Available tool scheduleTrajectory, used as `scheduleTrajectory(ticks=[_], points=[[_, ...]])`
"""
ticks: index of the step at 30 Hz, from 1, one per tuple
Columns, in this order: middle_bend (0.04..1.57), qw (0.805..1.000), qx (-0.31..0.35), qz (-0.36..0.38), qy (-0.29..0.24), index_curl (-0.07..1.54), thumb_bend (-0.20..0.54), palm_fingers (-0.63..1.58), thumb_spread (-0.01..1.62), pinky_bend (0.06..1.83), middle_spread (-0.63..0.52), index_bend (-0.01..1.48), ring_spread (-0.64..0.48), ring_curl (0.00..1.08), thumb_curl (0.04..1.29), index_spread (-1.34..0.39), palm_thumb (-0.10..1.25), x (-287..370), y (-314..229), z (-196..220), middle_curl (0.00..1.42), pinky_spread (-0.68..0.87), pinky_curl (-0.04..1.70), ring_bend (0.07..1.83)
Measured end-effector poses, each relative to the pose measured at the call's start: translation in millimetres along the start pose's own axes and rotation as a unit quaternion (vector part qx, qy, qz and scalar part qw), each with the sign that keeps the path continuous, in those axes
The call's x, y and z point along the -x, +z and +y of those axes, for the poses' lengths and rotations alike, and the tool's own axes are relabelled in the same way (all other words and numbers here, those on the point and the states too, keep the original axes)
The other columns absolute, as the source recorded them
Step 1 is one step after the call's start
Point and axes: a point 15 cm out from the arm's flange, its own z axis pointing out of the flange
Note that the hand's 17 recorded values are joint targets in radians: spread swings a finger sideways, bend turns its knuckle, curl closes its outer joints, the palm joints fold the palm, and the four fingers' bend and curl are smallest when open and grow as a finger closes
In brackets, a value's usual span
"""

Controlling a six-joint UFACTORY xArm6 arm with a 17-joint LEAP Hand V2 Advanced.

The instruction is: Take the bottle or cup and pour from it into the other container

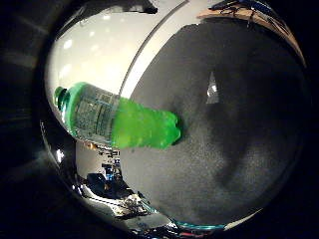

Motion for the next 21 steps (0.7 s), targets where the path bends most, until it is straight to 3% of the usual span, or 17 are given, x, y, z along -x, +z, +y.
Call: scheduleTrajectory(ticks=[21], points=[[0.35, 0.999, 0.052, -0.003, 0.010, 0.28, -0.023, 0.16, 1.08, 0.90, 0.05, 0.16, 0.13, 0.21, 0.34, -0.22, 0.58, -17.7, 60.3, 30.8, 0.35, 0.45, 0.00, 0.60]])
